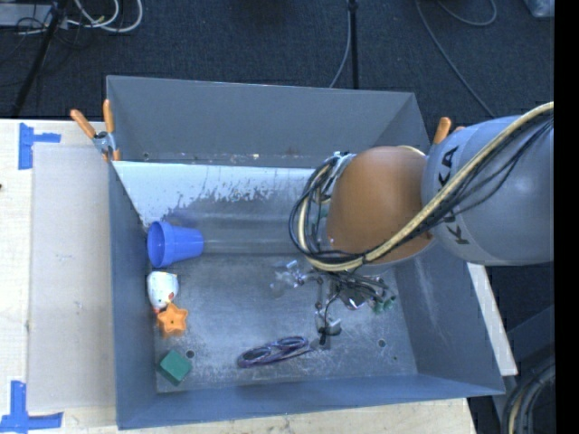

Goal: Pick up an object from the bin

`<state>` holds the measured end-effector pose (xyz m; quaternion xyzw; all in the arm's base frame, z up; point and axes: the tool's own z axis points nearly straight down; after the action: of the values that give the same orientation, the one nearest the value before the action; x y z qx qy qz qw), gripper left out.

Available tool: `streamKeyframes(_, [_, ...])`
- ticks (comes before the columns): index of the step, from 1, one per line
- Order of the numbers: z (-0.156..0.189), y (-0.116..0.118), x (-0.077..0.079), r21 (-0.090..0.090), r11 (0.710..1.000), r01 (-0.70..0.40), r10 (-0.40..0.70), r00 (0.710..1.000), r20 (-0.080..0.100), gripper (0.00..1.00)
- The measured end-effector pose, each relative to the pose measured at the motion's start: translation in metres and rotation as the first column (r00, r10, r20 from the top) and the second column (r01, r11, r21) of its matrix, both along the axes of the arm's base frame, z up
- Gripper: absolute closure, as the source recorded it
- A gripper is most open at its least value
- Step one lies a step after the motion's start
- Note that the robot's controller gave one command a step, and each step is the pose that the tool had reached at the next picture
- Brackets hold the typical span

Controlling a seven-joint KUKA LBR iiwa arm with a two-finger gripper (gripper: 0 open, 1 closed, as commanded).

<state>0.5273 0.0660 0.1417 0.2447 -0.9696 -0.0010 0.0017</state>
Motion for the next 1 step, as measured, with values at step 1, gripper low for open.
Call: streamKeyframes(1, [-0.0291,0.0092,-0.0098,-0.002,0.962,0.272,-0.272,0.962,-0.001,0.00])
